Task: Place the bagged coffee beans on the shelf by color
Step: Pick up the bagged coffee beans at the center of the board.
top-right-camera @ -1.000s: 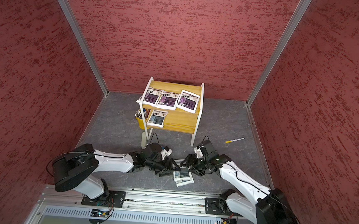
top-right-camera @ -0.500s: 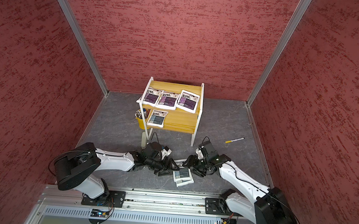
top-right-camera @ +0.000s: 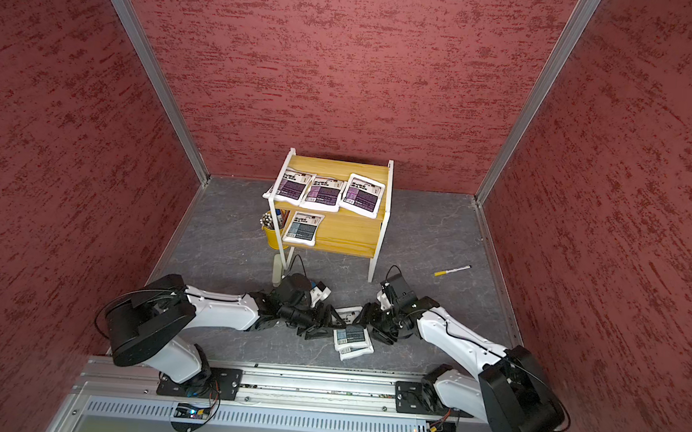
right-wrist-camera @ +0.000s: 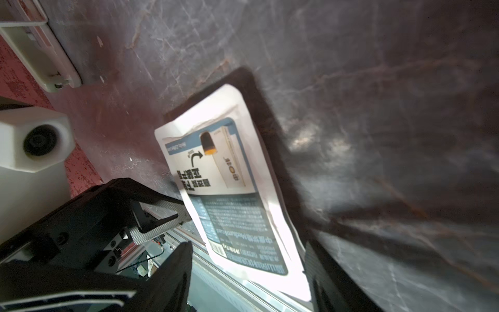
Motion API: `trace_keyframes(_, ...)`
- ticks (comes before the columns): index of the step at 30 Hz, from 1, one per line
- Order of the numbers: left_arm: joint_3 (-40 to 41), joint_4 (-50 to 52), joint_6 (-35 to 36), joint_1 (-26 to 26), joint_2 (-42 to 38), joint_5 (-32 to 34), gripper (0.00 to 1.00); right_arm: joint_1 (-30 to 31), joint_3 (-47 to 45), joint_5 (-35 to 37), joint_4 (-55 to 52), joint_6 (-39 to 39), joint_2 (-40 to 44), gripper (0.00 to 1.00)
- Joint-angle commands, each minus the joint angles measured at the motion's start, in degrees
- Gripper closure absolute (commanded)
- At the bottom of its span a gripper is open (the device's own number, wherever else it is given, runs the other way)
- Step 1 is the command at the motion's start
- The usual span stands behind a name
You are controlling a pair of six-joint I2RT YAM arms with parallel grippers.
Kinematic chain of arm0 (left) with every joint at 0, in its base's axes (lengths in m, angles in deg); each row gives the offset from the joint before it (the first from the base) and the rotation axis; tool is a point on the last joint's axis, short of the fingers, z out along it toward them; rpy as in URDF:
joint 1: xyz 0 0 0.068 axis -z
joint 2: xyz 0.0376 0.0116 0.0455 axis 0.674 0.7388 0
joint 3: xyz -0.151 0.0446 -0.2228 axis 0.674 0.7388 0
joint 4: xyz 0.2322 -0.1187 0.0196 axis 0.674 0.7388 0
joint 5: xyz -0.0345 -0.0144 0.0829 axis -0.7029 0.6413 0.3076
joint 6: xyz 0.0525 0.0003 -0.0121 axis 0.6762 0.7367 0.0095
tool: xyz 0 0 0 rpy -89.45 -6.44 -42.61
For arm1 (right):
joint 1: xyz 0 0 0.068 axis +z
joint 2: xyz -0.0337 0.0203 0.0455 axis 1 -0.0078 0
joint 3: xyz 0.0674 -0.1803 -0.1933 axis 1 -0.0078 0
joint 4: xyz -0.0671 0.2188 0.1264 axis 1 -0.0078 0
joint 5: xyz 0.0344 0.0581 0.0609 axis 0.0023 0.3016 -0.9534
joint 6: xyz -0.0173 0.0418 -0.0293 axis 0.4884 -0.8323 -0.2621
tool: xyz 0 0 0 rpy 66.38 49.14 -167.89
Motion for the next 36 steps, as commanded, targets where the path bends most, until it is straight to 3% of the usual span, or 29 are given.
trace_keyframes(1,-1.2,2.8,2.7,-0.7,-0.9,-1.1,0.28,-0.3,0.5,0.9,1.1,0.3,0.5,0.30)
trace_keyframes(18,0.1,-0.3,1.6,-0.3,0.3,-1.1,0.29,0.3,-1.5,-1.8,10.2,-3.7,-3.2,0.31)
trace_keyframes(29,1.0,-4.1,-0.2,-0.4,1.7,-1.2,0.46,2.0,-2.1,-1.8,11.9,-5.1,-3.0,0.31)
trace_keyframes(36,0.6,-4.0,-0.4,-0.3,1.8,-1.0,0.49,2.5,-3.0,-1.8,13.0,-5.7,-2.7,0.31)
